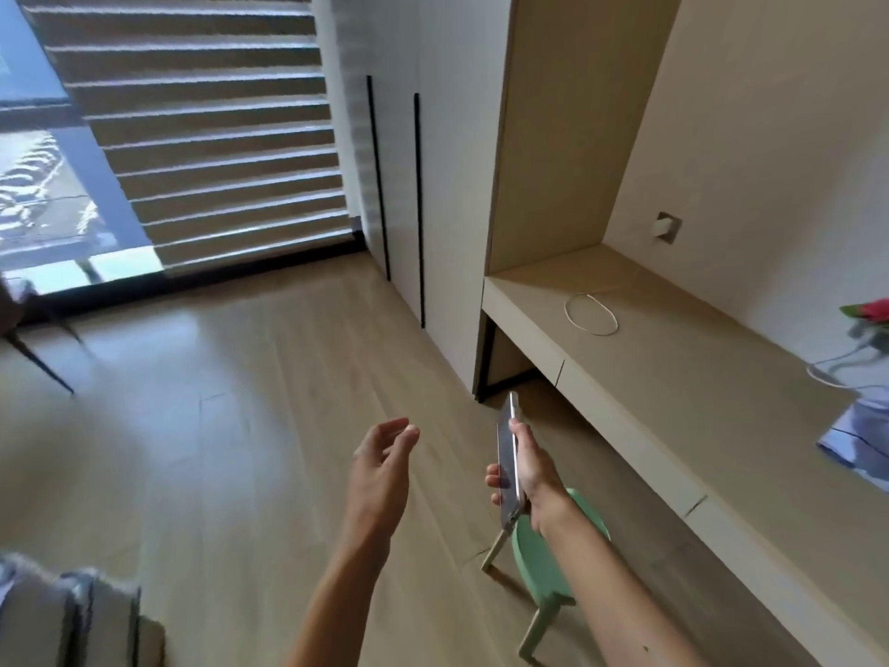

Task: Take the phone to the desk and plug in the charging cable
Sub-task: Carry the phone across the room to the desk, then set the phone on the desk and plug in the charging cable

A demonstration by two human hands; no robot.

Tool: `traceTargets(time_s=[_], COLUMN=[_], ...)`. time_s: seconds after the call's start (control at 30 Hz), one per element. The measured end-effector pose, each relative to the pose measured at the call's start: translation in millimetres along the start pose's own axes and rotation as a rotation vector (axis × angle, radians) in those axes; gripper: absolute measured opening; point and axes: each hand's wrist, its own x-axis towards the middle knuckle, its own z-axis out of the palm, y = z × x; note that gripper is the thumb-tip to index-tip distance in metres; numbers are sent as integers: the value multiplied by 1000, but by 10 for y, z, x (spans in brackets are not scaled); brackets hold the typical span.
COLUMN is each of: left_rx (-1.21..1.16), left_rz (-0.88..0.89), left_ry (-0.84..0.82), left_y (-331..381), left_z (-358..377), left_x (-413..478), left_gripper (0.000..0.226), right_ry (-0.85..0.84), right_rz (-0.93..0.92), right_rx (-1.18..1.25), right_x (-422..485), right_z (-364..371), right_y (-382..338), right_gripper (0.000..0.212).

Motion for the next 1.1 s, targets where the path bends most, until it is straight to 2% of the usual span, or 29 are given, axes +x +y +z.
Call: traceTargets(time_s=[0.1, 0.23, 0.37, 0.57, 0.87, 1.1], left_rx=[22, 76, 136, 146, 201, 337], left_rz=[-21, 17, 24, 44, -31, -9], left_ry=[-56, -119, -180, -273, -509, -777], left_y=[-10, 41, 275, 653, 711, 824], left_z=[146, 411, 742, 1329, 2430, 3391], left_x=[675, 1657, 2611, 3820, 5623, 6724], left_gripper=[27, 29, 31, 33, 32, 43], right_ry=[34, 46, 33, 115, 269, 354], right_rz=[9, 24, 55, 48, 34, 50], right_rx=[58, 114, 160, 183, 299, 367], right_x=[636, 1560, 2367, 3314, 4779, 5621], right_z=[188, 437, 664, 784, 682, 503], right_y=[-251, -665, -1221, -2032, -2965, -3627], right_gripper=[51, 60, 59, 55, 65, 69])
